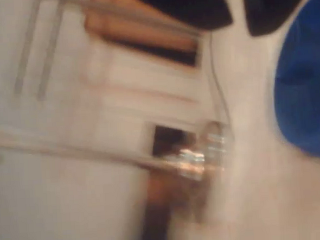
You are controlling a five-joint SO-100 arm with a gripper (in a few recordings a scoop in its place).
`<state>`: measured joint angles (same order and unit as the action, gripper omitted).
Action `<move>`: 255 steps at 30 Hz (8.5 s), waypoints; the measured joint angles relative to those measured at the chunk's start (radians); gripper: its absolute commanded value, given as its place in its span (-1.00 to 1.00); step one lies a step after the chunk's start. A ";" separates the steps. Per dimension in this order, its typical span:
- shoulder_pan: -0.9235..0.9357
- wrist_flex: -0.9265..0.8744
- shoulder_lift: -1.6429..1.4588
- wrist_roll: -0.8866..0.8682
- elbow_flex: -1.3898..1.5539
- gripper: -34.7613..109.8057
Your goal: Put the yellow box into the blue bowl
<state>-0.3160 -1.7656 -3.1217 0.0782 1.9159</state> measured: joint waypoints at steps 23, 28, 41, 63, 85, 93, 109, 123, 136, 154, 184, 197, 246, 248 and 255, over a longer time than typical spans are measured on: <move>-0.003 0.218 0.712 0.115 0.002 -0.52; -0.003 0.221 0.881 0.115 -0.077 -0.52; -0.003 0.221 1.312 0.115 -0.325 -0.29; -0.003 0.126 1.351 0.121 -0.262 -0.08; -0.003 0.183 1.531 0.121 -0.253 -0.08; -0.003 0.244 1.591 0.121 -0.253 -0.08; -0.002 0.262 1.697 0.121 -0.252 -0.08; 0.015 0.318 1.712 0.121 -0.252 -0.09; 0.015 0.327 1.789 0.121 -0.252 -0.09; 0.015 0.334 1.789 0.120 -0.252 -0.19; 0.015 0.334 1.789 0.120 -0.252 -0.52; 0.015 0.276 1.629 0.120 -0.252 -0.52; 0.417 0.124 1.948 0.121 -1.207 -0.52; 0.431 0.124 1.987 0.121 -1.249 -0.52; 0.477 0.124 2.111 0.121 -1.361 -0.52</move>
<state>0.1611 -1.6414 -1.0109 0.1994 0.5553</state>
